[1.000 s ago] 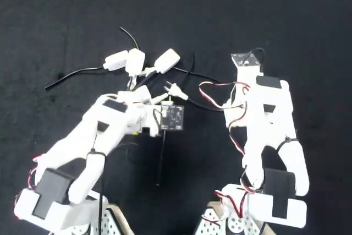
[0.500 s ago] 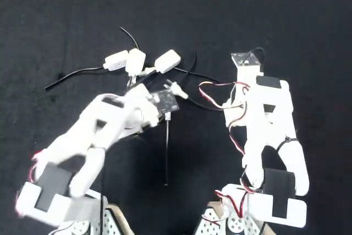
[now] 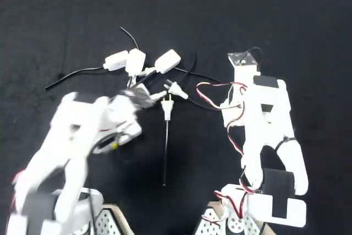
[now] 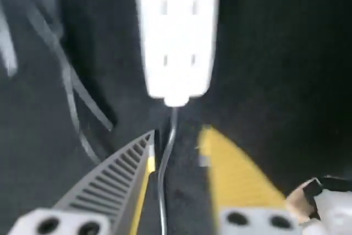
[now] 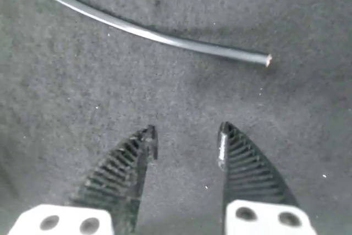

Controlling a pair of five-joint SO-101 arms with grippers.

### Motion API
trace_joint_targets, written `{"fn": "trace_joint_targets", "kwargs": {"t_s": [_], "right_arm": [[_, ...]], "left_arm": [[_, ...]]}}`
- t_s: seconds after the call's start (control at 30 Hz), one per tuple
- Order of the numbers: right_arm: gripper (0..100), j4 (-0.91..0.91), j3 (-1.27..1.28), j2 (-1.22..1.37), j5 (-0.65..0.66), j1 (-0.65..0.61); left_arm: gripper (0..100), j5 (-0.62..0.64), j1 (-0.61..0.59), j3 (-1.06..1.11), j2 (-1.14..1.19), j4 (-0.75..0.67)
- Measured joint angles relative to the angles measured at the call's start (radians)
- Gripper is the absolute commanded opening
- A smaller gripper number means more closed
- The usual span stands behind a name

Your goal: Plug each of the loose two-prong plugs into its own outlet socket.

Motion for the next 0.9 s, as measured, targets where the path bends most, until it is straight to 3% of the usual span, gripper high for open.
{"fn": "trace_joint_targets", "kwargs": {"t_s": [0.2,0.3,0.47,0.57,0.73,0.9], "right_arm": [[18.1,0.000,0.000,0.000,-0.020,0.000],[18.1,0.000,0.000,0.000,-0.063,-0.055],[18.1,-0.021,0.000,0.002,-0.150,-0.330],[18.1,-0.123,0.000,0.003,-0.218,-0.485],[18.1,-0.285,0.000,0.003,-0.324,-0.575],[18.1,-0.379,0.000,0.092,-0.381,-0.605]], "left_arm": [[41,0.003,0.012,0.215,-0.295,-0.055],[42,0.029,0.008,0.233,-0.427,-0.038],[35,0.167,-0.138,0.247,-0.663,-0.034],[28,0.239,-0.196,0.316,-0.770,-0.035],[20,0.308,-0.256,0.485,-0.853,-0.106],[19,0.315,-0.299,0.608,-0.893,-0.184]]}}
